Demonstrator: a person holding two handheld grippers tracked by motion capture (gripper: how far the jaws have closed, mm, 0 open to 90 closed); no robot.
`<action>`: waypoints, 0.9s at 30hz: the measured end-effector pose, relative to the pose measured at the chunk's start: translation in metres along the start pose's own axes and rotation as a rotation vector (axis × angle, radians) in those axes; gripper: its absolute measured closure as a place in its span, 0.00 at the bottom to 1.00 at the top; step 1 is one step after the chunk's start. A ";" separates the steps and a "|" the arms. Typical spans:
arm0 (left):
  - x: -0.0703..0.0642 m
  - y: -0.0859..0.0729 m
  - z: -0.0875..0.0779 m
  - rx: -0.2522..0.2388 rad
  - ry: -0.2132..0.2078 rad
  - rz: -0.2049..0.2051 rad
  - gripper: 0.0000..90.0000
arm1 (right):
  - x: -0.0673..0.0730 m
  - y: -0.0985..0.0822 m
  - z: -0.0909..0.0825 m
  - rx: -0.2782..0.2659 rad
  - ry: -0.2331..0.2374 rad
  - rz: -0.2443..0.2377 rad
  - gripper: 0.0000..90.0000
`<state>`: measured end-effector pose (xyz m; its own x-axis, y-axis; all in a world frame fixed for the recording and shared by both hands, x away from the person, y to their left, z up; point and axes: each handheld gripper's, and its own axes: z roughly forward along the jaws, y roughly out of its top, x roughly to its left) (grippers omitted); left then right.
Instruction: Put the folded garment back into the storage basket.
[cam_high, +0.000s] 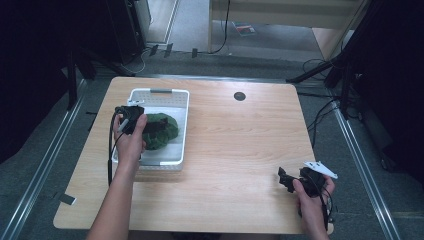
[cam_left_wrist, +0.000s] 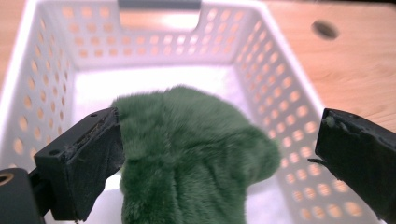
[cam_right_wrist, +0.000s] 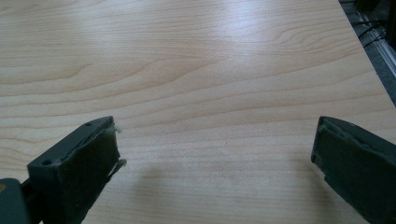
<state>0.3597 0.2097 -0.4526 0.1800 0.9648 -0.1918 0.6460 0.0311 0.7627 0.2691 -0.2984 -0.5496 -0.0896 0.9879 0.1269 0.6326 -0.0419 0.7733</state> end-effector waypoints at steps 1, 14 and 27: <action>-0.001 0.000 -0.005 -0.019 -0.006 0.009 0.02 | 0.000 0.000 0.000 0.000 0.000 0.000 0.01; -0.001 -0.011 -0.052 -0.182 -0.056 0.044 0.01 | 0.000 0.000 0.000 0.000 -0.001 -0.001 0.01; 0.020 -0.050 -0.085 -0.266 -0.044 0.033 0.00 | 0.001 0.000 0.000 -0.003 -0.004 -0.005 0.01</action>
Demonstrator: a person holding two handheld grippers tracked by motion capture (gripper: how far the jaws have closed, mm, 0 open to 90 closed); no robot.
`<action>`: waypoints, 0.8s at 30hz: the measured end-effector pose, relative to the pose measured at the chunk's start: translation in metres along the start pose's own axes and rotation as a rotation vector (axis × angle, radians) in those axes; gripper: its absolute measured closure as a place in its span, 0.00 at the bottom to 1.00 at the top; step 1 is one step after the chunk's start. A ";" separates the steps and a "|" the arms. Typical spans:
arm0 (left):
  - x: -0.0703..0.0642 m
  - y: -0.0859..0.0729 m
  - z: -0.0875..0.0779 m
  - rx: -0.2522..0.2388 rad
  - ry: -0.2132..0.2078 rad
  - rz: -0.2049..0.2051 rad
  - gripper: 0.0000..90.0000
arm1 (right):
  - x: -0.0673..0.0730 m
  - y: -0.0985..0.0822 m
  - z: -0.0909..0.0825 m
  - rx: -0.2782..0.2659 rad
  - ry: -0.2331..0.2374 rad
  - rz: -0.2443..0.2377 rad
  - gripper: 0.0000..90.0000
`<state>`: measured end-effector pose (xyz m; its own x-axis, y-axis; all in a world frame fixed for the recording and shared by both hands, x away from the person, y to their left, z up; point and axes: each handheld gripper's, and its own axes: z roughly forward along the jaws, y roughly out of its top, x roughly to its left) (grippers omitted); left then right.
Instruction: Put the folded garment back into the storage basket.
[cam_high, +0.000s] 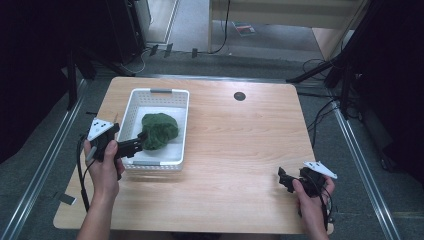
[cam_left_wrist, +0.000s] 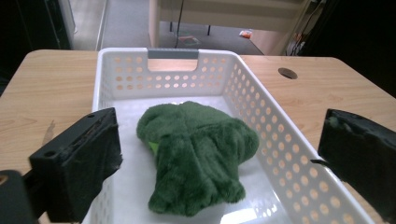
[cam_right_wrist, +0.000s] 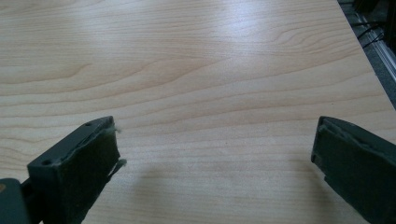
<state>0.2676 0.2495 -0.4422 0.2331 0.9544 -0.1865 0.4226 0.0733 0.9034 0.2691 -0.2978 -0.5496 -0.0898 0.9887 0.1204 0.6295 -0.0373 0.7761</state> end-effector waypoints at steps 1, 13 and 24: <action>0.002 -0.002 -0.003 -0.004 -0.003 -0.004 0.00 | 0.000 0.000 0.000 0.000 -0.001 0.000 0.01; 0.021 -0.032 -0.035 -0.029 0.029 -0.022 0.00 | 0.000 0.000 0.000 0.000 -0.004 -0.001 0.01; 0.047 -0.060 -0.064 -0.071 0.092 -0.031 0.00 | 0.000 0.000 0.000 -0.003 -0.004 -0.002 0.01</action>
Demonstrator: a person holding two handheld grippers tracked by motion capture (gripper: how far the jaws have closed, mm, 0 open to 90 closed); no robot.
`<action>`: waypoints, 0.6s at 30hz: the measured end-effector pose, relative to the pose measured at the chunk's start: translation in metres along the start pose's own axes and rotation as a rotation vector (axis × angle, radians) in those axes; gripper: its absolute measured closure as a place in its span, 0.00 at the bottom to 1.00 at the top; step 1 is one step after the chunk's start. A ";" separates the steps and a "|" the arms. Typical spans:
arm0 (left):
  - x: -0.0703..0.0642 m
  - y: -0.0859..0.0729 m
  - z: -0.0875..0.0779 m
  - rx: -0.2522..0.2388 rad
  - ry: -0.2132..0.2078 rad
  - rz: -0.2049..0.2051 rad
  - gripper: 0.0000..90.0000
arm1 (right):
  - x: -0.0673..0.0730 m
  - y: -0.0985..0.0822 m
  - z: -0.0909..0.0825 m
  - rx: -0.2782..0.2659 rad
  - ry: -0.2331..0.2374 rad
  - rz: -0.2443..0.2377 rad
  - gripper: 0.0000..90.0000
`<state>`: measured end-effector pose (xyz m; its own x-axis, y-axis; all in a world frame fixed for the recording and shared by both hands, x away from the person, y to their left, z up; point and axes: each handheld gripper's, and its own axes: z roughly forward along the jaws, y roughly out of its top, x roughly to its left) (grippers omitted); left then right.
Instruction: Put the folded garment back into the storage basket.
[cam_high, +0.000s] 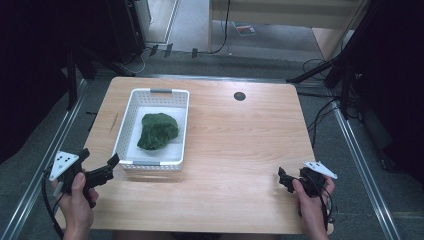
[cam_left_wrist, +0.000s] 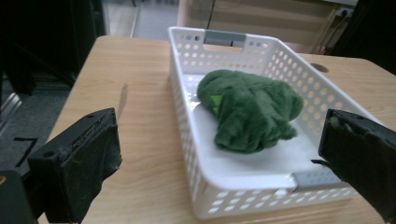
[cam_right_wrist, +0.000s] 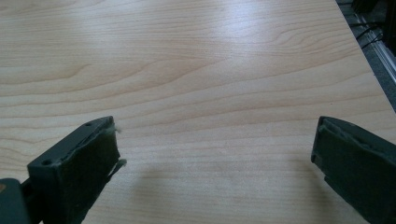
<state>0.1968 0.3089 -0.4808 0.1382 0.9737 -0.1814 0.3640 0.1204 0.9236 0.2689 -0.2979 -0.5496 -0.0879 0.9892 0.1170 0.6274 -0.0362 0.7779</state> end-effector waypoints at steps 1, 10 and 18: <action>0.004 -0.004 -0.003 -0.001 0.005 -0.002 0.00 | 0.000 0.000 0.000 0.000 0.000 0.000 0.01; 0.030 -0.039 -0.015 0.023 0.023 0.000 0.00 | 0.000 0.000 0.000 0.002 -0.002 0.000 0.01; 0.054 -0.062 -0.007 0.066 0.048 -0.014 0.00 | 0.000 0.000 0.000 0.002 0.000 0.002 0.01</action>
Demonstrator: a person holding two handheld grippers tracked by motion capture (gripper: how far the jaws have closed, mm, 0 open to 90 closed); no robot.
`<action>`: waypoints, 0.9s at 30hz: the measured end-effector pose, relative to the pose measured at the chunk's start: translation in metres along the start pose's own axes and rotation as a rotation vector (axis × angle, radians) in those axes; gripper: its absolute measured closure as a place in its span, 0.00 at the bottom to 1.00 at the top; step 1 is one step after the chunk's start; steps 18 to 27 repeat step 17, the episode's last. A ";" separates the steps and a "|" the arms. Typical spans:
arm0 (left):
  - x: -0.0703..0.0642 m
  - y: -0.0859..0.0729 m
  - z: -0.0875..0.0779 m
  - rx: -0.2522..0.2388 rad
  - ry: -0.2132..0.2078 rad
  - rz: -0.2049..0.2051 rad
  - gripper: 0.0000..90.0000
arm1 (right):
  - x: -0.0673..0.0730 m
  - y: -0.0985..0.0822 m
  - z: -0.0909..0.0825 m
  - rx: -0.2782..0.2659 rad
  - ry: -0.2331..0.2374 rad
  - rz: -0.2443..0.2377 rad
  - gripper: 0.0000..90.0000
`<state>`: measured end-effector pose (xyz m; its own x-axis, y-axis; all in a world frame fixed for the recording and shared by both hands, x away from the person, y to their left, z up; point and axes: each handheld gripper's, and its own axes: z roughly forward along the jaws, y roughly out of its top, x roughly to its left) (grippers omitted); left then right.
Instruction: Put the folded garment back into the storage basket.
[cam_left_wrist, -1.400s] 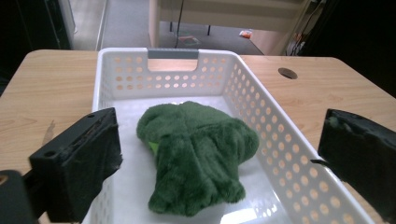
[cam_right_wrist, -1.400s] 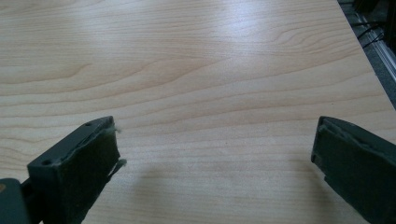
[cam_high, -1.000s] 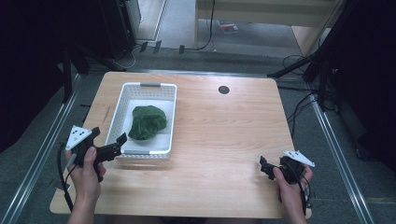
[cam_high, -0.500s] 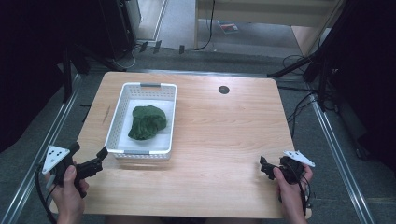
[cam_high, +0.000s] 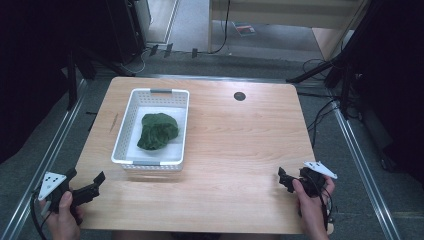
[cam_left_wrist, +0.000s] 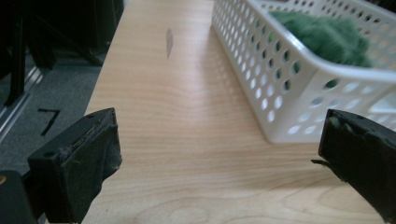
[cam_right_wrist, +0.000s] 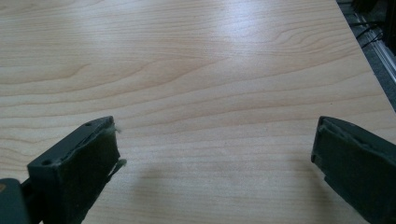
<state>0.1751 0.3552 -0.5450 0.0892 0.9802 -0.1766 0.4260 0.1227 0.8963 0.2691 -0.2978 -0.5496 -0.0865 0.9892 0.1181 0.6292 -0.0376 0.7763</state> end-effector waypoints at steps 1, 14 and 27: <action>0.002 -0.002 0.003 0.005 0.002 -0.003 0.00 | 0.000 0.000 0.000 0.001 0.001 0.000 0.01; 0.004 -0.005 0.007 0.018 -0.013 -0.037 0.00 | 0.000 0.000 0.000 0.001 0.003 0.000 0.01; 0.003 -0.005 0.008 0.021 -0.007 -0.027 0.00 | 0.000 0.000 0.000 0.001 0.003 0.000 0.01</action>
